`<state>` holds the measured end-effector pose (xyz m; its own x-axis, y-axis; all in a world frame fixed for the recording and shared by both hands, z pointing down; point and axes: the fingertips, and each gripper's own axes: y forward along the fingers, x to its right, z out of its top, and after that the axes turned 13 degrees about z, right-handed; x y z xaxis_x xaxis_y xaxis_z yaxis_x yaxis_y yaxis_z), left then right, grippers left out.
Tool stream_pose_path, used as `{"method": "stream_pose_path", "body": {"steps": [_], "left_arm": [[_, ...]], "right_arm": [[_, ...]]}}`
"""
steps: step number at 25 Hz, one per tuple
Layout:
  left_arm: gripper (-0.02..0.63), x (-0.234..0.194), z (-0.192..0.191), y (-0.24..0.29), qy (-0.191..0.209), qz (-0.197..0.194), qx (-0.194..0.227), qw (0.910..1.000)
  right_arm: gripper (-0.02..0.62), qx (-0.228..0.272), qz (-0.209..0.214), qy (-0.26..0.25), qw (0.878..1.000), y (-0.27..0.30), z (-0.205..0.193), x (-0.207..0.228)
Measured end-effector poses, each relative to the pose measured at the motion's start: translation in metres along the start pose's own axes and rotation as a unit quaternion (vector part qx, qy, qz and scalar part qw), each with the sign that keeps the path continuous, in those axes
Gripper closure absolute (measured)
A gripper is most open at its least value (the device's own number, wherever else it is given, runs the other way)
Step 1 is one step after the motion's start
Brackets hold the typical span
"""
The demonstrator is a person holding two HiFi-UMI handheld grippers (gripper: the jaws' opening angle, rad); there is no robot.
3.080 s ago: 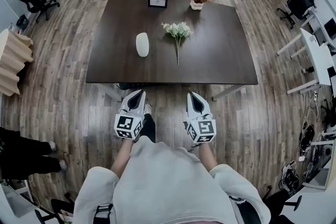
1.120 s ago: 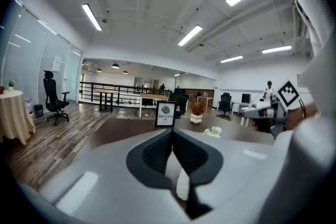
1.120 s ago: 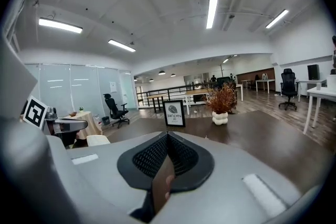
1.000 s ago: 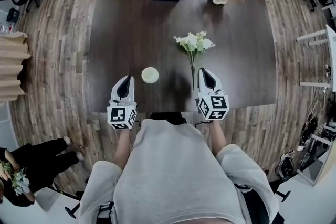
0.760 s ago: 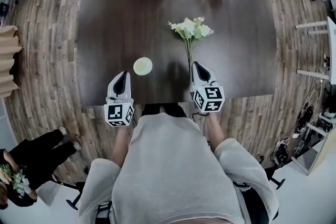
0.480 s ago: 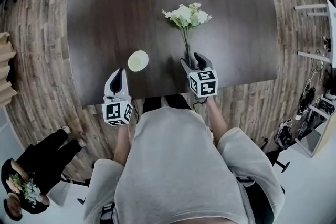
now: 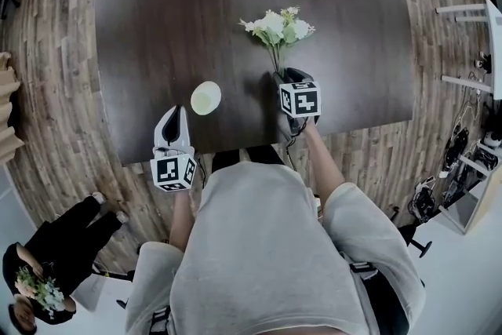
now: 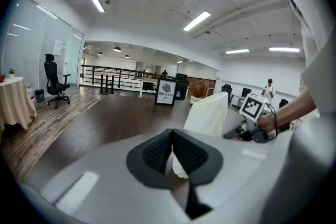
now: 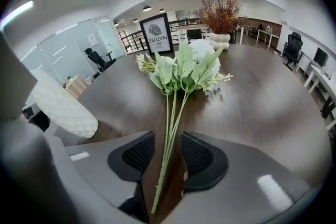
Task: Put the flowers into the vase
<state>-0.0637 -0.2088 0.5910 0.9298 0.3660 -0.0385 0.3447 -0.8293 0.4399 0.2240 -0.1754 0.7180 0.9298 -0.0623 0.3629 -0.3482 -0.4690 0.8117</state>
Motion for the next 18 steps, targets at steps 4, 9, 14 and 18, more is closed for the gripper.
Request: {"method": "stream_pose_path", "body": {"steps": [4, 9, 14, 18], "left_arm": [[0.597, 0.000, 0.004, 0.003, 0.002, 0.001, 0.003, 1.0000], [0.597, -0.004, 0.003, 0.002, 0.006, 0.005, 0.000, 1.0000], [0.597, -0.003, 0.003, 0.003, 0.005, 0.005, 0.000, 1.0000], [0.597, 0.001, 0.004, 0.001, 0.008, 0.002, 0.002, 1.0000]], "right_arm": [[0.462, -0.015, -0.009, -0.002, 1.000, 0.008, -0.001, 0.007], [0.553, -0.018, -0.035, 0.001, 0.999, 0.014, -0.001, 0.018], [0.571, -0.004, -0.027, -0.001, 1.000, 0.015, 0.005, 0.018], [0.574, 0.032, -0.015, -0.005, 0.999, 0.008, 0.012, 0.013]]}}
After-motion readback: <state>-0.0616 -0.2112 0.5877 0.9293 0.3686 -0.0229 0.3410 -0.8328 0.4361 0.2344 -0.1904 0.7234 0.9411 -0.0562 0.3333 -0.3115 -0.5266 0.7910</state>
